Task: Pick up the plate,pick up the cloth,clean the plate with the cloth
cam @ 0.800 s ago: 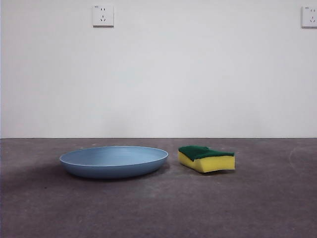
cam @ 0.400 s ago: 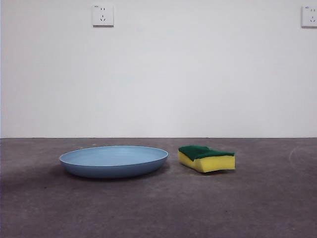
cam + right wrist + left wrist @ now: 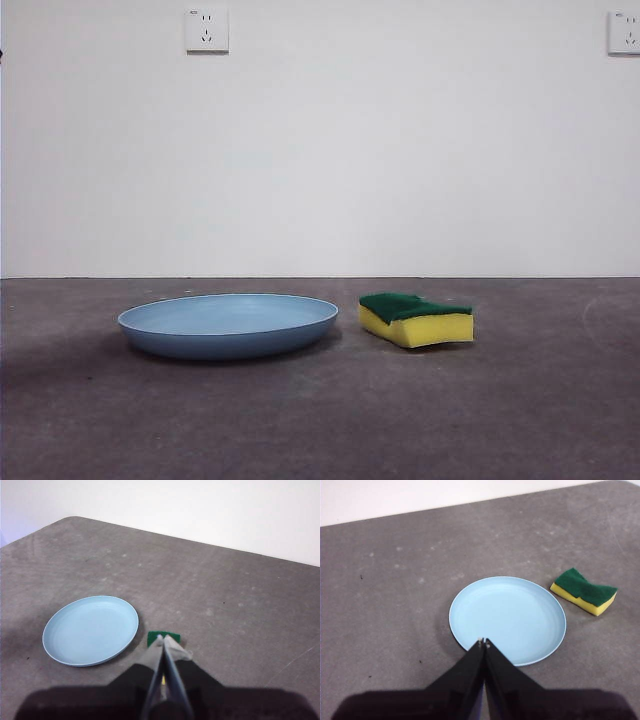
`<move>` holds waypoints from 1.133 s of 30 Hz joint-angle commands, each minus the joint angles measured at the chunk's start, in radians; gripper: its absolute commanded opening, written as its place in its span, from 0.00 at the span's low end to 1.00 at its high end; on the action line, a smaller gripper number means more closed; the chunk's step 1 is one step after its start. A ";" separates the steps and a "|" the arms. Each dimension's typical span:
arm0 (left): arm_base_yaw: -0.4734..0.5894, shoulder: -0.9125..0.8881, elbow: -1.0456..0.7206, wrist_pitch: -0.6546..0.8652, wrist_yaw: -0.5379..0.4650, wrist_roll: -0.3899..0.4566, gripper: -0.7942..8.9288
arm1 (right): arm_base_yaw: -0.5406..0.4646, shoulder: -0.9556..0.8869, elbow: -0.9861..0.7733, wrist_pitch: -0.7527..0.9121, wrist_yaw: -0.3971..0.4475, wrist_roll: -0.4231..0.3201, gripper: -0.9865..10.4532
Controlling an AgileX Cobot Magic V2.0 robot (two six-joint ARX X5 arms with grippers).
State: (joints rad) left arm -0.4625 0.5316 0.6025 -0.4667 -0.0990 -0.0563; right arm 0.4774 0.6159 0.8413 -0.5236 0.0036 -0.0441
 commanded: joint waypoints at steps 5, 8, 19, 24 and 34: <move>-0.002 0.028 -0.004 -0.006 -0.005 0.038 0.08 | 0.002 -0.001 -0.005 0.006 0.003 0.005 0.09; 0.000 0.019 -0.004 0.017 -0.005 0.093 0.08 | 0.002 -0.001 -0.005 0.006 0.003 0.005 0.09; 0.241 -0.139 -0.073 0.286 0.150 0.153 0.08 | 0.002 -0.001 -0.005 0.006 0.003 0.005 0.09; 0.362 -0.251 -0.203 0.296 0.187 0.131 0.08 | 0.002 -0.001 -0.005 0.006 0.003 0.005 0.09; 0.473 -0.424 -0.483 0.344 0.186 0.080 0.08 | 0.002 -0.001 -0.005 0.006 0.003 0.005 0.09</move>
State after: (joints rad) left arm 0.0051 0.1184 0.1379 -0.1368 0.0860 0.0414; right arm 0.4774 0.6159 0.8413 -0.5236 0.0036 -0.0441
